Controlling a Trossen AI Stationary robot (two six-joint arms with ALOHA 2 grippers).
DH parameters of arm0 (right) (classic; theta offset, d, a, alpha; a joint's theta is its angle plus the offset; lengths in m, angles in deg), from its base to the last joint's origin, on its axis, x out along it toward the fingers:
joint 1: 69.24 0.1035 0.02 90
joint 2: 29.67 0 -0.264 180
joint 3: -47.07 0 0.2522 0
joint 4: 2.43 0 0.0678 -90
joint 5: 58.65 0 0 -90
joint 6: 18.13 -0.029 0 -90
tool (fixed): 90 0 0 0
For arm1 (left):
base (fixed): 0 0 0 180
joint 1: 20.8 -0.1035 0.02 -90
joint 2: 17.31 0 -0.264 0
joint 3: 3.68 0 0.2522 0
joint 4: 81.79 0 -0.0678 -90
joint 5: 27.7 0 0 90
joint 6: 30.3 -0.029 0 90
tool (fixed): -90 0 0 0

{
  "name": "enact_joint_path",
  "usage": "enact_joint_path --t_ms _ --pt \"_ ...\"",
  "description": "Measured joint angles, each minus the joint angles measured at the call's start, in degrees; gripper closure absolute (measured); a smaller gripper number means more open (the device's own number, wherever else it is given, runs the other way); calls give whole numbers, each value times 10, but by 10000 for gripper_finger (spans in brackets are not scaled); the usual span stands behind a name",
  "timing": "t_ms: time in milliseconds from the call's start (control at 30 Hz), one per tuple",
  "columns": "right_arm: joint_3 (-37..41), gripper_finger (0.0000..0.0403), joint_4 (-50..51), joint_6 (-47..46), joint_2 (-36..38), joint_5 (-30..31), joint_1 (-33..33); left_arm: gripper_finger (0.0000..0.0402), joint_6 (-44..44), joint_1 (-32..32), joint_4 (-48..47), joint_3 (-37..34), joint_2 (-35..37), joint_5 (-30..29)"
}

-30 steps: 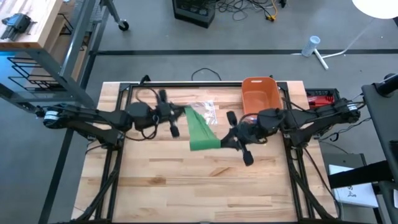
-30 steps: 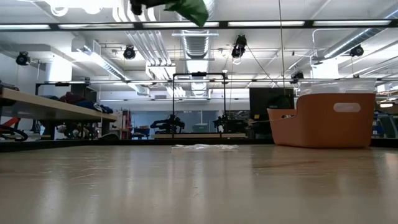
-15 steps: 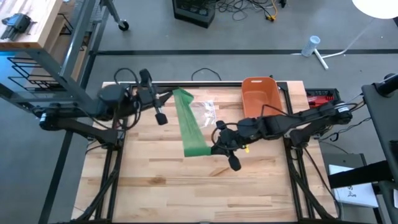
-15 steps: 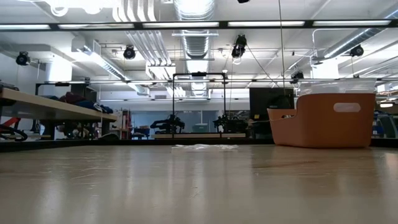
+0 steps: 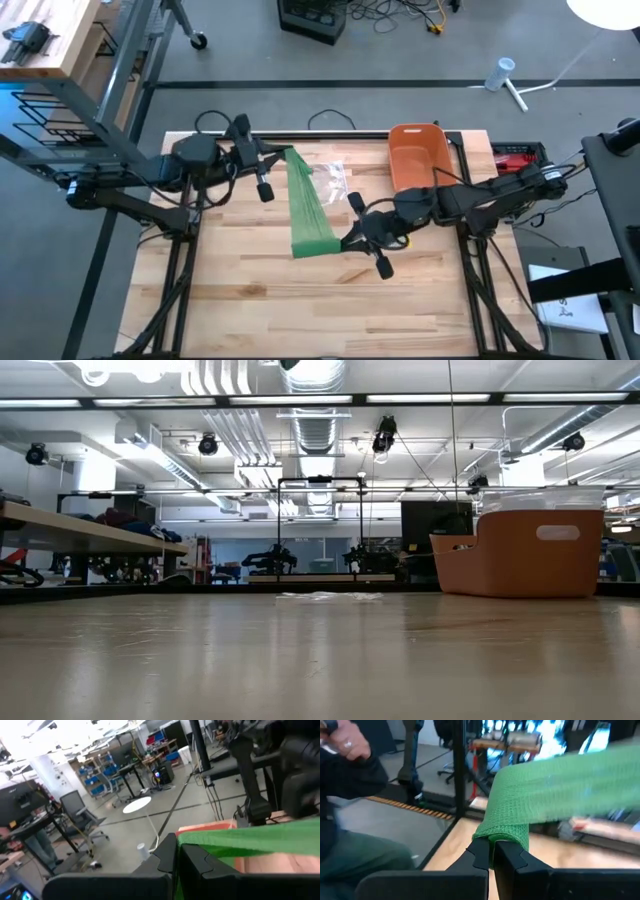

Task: Roll bandage
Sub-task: Roll the green bandage

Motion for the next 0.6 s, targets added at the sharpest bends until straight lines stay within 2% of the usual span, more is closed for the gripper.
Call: enact_joint_path --t_ms 367,467,600 --pt "-62 403 -2 130 1 104 21 401 89 -2 15 -91 2 12" --pt "-65 403 -1 148 1 124 21 401 121 -2 18 -116 2 67" --pt "-67 403 2 166 1 148 21 401 151 0 20 -136 1 178"
